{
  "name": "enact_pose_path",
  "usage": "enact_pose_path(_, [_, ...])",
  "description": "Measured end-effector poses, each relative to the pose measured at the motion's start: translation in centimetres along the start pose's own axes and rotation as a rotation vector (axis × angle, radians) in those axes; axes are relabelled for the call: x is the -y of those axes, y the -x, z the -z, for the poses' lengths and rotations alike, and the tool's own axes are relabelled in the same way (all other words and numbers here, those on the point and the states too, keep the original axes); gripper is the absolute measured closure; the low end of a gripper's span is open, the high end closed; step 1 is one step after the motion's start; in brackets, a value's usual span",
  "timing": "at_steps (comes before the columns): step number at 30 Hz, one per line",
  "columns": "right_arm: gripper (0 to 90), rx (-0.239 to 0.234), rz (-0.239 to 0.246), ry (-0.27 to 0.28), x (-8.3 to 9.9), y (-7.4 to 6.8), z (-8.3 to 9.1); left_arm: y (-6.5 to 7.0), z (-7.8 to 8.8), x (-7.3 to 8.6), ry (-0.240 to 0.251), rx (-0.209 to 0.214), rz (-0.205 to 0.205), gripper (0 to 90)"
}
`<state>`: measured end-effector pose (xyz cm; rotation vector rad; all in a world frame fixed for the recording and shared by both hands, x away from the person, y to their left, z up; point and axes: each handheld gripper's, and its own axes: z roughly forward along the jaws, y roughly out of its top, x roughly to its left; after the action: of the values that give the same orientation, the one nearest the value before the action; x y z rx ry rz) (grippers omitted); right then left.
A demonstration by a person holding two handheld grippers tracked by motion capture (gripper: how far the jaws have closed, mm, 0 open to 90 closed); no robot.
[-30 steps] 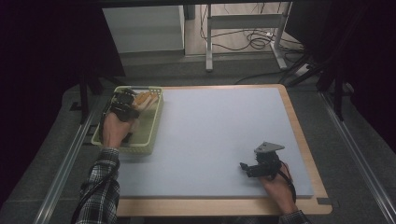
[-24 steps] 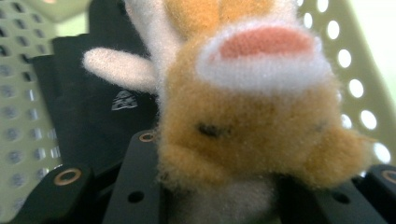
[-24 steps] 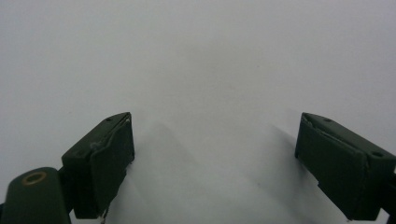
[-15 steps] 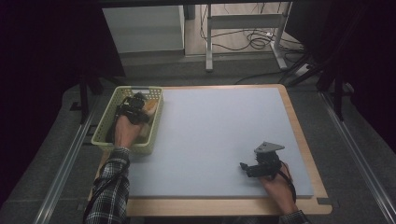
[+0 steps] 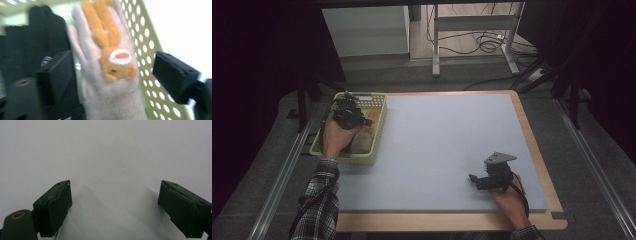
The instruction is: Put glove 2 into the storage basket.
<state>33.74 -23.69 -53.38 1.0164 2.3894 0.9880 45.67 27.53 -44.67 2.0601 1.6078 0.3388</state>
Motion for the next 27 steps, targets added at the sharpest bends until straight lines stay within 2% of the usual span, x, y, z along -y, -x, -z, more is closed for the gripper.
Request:
enact_pose_path(2, [11.4, 0.000, -0.001, 0.000, 0.0, 0.0, 0.0, -0.3, -0.2, 0.4, -0.014, -0.046, -0.016, 50.0])
enact_pose_path(4, [11.4, 0.000, -0.001, -0.001, 0.0, 0.0, 0.0, -0.5, -1.0, 0.7, -0.045, -0.066, -0.031, 61.5])
enact_pose_path(6, [11.4, 0.000, -0.001, -0.001, 0.0, 0.0, 0.0, -0.5, -2.1, 0.9, -0.070, -0.085, -0.034, 67.3])
enact_pose_path(9, [11.4, -0.001, -0.002, 0.000, 0.0, 0.0, 0.0, -0.4, -3.9, 1.0, -0.109, -0.093, -0.030, 71.3])
enact_pose_path(11, [11.4, -0.001, -0.002, 0.000, 0.0, 0.0, 0.0, -0.3, -4.3, 0.8, -0.107, -0.082, -0.024, 72.4])
enact_pose_path(13, [11.4, -0.002, -0.002, 0.000, 0.0, 0.0, 0.0, 0.1, -4.6, 0.6, -0.099, -0.050, -0.017, 72.2])
enact_pose_path(16, [11.4, -0.002, -0.002, 0.000, 0.0, 0.0, 0.0, 1.0, -4.9, 0.4, -0.107, -0.075, -0.046, 75.5])
enact_pose_path(18, [11.5, -0.001, -0.002, 0.000, 0.0, 0.0, 0.0, 1.0, -5.0, 0.5, -0.102, -0.074, -0.043, 76.4])
enact_pose_path(19, [11.5, -0.001, -0.001, 0.000, 0.0, 0.0, 0.0, 0.7, -5.0, 0.6, -0.097, -0.061, -0.031, 75.8])
enact_pose_path(22, [11.5, -0.001, -0.002, 0.000, 0.0, 0.0, 0.0, 0.0, -4.6, 0.8, -0.085, -0.051, -0.016, 69.9])
enact_pose_path(27, [11.4, -0.001, -0.001, 0.000, 0.0, 0.0, 0.0, -0.5, -3.8, 1.0, -0.045, -0.063, -0.025, 59.3])
